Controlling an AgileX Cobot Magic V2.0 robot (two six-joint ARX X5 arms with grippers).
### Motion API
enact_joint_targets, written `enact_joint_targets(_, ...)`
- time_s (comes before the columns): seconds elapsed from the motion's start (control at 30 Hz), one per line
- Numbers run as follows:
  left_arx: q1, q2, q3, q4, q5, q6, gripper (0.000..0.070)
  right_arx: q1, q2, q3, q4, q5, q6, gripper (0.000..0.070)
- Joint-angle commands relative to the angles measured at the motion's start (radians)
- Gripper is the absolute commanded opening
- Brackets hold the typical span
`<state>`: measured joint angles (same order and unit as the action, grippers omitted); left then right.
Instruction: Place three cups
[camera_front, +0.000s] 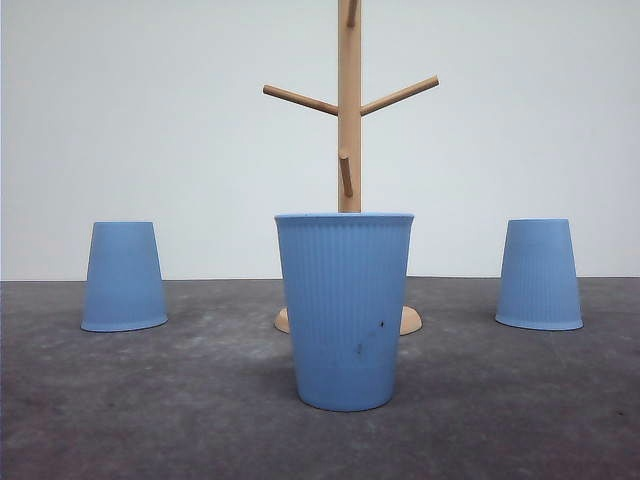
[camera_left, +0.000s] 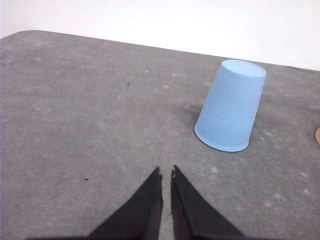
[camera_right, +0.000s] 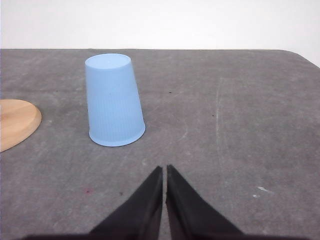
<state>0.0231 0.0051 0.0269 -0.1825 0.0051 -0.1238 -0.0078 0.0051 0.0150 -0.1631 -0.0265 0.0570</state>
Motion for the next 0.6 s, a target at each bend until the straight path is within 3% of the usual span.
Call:
enact_joint_targets(0.0, -0.001, -0.002, -0.014, -0.005, 0.002, -0.001, 0.0012, -0.002, -0.002, -0.003, 0.013, 0.001, 0.011, 0.0011)
enact_joint_targets(0.57, -0.001, -0.002, -0.014, -0.005, 0.002, -0.001, 0.0011, -0.002, -0.002, -0.003, 0.013, 0.001, 0.011, 0.0011)
